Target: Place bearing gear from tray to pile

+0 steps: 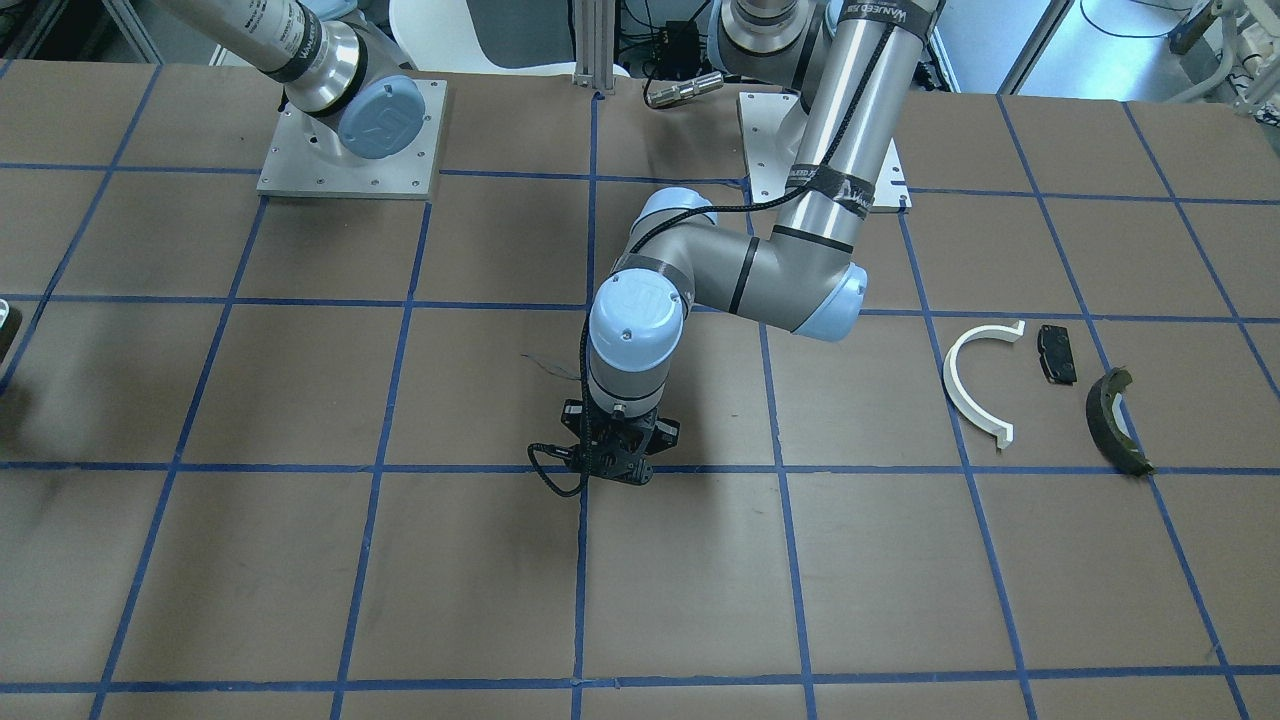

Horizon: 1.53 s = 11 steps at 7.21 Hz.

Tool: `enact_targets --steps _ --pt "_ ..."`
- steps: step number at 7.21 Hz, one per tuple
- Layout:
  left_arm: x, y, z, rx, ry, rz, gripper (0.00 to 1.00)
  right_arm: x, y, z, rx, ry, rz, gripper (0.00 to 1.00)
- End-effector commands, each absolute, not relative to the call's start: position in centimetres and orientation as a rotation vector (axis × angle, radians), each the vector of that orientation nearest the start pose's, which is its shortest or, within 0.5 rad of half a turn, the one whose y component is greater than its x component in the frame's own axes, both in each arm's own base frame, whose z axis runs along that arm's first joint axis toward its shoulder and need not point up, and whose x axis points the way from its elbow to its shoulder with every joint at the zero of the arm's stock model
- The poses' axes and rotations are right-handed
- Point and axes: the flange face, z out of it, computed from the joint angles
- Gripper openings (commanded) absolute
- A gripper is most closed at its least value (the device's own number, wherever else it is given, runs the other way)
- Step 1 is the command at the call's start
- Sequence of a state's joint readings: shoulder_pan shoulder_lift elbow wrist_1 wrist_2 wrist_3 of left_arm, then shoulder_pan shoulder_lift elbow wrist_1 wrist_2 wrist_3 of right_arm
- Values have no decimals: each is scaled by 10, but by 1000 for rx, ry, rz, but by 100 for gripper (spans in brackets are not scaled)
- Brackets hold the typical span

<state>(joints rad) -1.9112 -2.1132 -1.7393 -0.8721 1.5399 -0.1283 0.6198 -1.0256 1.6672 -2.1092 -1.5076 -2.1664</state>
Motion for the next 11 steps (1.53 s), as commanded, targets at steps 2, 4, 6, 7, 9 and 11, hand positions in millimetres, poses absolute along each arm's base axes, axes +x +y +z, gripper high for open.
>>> enact_targets --steps 2,4,6,7,9,11 --pt "-331 -543 204 394 3149 -31 0 -421 -464 167 -1724 2529 -109 78" --pt "-281 -577 262 369 3031 97 0 -423 -464 170 -1724 2540 -107 57" --pt "-161 -623 340 185 3047 136 0 -423 -464 171 -1729 2543 -105 54" --pt "-107 -632 358 211 3047 121 0 -423 -464 171 -1724 2544 -108 49" --pt "33 -636 361 234 3041 153 0 -423 -464 171 -1723 2547 -110 49" --pt "134 -618 355 301 3058 193 0 -423 -463 176 -1725 2553 -108 49"
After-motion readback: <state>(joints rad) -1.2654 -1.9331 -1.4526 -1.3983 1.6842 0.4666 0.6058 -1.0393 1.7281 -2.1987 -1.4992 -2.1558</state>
